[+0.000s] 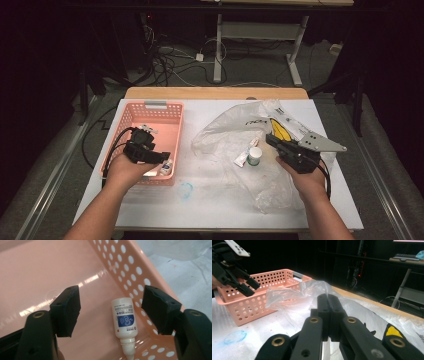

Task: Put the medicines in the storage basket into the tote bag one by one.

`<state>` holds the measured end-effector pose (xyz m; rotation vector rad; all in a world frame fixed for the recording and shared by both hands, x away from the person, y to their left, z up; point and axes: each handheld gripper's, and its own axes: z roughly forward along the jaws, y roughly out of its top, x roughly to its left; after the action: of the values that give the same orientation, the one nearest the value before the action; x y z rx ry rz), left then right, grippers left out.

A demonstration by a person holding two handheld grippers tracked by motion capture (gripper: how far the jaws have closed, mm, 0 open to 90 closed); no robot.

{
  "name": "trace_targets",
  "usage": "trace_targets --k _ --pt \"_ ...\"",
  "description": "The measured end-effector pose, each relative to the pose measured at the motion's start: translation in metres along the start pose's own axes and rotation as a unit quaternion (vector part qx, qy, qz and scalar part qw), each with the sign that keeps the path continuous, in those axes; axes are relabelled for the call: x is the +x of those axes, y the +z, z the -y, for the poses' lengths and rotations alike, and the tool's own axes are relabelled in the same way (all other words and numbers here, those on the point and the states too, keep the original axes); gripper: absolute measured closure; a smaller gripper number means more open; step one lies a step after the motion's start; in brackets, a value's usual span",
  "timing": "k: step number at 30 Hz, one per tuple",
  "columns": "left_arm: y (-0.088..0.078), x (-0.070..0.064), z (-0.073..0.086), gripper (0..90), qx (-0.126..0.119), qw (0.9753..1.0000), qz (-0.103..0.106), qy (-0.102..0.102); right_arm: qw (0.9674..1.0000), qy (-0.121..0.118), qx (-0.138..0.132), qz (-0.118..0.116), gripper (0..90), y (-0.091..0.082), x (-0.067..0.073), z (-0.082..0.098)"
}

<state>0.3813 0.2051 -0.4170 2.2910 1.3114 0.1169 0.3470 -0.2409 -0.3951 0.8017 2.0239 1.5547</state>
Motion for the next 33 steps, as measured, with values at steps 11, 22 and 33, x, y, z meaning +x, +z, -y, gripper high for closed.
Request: trace_targets --k 11,22,33 --pt "0.025 0.005 -0.017 33.1 0.111 0.9935 0.026 0.008 1.0000 0.002 0.000 0.001 90.0 0.000 -0.001 0.001" --pt "0.039 0.000 -0.022 44.0 0.171 0.9848 0.011 0.027 1.0000 0.000 0.002 -0.001 90.0 0.000 0.000 0.001" --pt "0.052 -0.001 -0.024 49.6 0.229 0.9729 -0.013 0.029 1.0000 0.003 0.000 0.001 90.0 -0.001 -0.001 0.001"
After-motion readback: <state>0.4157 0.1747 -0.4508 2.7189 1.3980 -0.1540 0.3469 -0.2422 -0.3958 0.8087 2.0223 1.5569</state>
